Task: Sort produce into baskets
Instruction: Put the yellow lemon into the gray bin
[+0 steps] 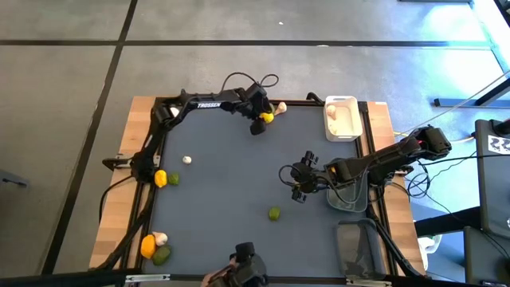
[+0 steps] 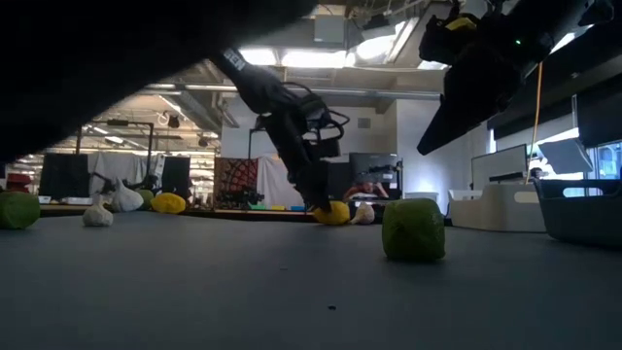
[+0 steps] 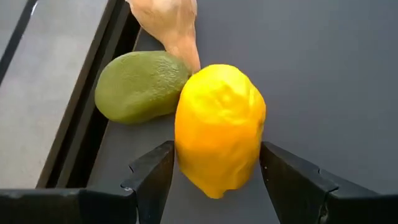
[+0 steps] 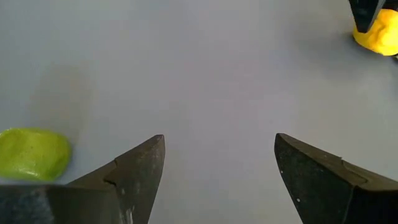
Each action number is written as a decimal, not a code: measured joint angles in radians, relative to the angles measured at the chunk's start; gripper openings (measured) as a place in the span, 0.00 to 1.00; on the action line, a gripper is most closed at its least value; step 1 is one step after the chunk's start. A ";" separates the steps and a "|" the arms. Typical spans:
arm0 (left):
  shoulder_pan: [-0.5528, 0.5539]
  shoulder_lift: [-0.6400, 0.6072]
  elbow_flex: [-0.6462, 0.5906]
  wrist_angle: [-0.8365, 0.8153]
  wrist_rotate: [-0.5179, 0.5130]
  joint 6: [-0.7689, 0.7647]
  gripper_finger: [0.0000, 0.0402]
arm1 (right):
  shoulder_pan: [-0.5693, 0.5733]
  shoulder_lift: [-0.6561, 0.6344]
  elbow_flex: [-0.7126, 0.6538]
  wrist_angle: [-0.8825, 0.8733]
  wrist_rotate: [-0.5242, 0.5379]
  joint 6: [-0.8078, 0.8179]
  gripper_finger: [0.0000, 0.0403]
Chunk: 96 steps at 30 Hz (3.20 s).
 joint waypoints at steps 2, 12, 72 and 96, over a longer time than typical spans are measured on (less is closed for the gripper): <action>0.000 0.002 0.000 0.002 -0.002 0.012 0.58 | 0.000 0.000 0.000 0.000 0.000 0.000 0.75; -0.002 0.008 0.000 0.014 -0.007 0.011 0.51 | 0.000 0.000 0.000 0.000 0.001 0.000 0.75; -0.394 -0.238 0.000 -0.085 -0.012 -0.275 0.37 | 0.146 -0.294 -0.001 -0.285 -0.068 0.092 0.75; -0.598 -0.237 0.000 0.131 -0.011 -0.307 0.37 | 0.321 -0.382 -0.001 -0.349 0.248 0.184 0.75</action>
